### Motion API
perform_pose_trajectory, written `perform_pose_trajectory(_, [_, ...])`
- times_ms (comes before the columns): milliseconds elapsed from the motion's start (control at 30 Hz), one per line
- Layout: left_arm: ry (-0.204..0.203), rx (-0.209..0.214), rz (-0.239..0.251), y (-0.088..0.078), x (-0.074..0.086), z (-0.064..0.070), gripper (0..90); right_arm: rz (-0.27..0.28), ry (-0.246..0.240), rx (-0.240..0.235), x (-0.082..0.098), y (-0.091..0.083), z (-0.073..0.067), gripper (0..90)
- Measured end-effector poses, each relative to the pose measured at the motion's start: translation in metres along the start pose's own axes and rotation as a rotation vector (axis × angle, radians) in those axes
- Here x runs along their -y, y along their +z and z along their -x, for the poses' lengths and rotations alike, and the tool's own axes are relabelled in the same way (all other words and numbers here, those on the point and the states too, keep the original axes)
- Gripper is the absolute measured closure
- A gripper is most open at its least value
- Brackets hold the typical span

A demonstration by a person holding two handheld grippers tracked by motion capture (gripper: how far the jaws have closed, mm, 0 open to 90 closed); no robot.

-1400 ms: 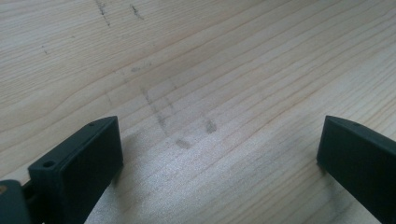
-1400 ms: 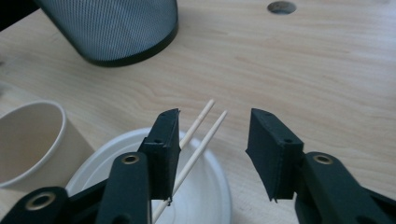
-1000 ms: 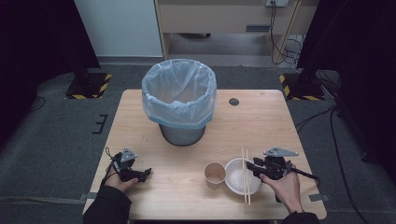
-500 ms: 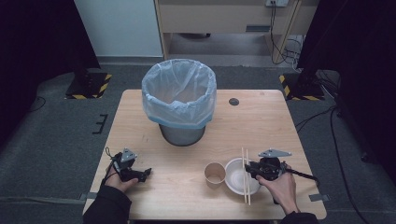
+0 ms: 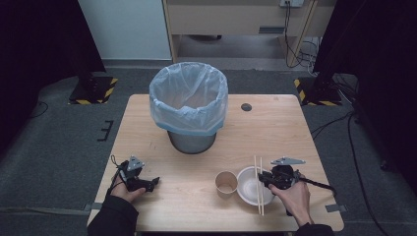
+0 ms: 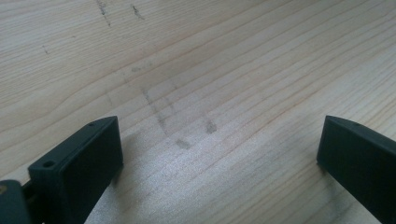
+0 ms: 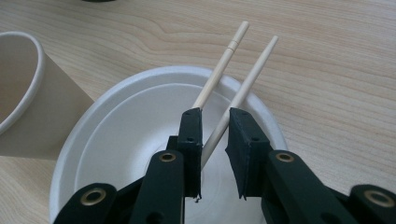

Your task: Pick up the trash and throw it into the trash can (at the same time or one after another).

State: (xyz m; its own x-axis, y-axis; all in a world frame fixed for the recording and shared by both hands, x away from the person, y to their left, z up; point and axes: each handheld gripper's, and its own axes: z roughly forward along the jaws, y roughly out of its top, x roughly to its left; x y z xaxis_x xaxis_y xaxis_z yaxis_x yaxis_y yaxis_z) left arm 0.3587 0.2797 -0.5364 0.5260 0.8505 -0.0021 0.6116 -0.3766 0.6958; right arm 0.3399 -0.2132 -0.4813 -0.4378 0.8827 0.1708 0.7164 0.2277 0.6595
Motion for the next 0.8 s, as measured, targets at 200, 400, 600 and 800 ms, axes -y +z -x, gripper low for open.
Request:
perform_pose_trajectory(200, [0.0, 0.0, 0.0, 0.0, 0.0, 0.0, 0.0, -0.011, 0.004, 0.006, 0.0007, 0.0027, -0.0009, 73.4])
perform_pose_trajectory(400, [0.0, 0.0, 0.0, 0.0, 0.0, 0.0, 0.0, -0.022, 0.007, 0.014, 0.0003, 0.0027, -0.0003, 79.3])
perform_pose_trajectory(600, [0.0, 0.0, 0.0, 0.0, 0.0, 0.0, 0.0, -0.027, 0.015, 0.016, -0.0004, 0.0019, 0.0005, 85.3])
perform_pose_trajectory(800, [0.0, 0.0, 0.0, 0.0, 0.0, 0.0, 0.0, -0.021, 0.019, 0.017, -0.0015, 0.0004, 0.0015, 85.9])
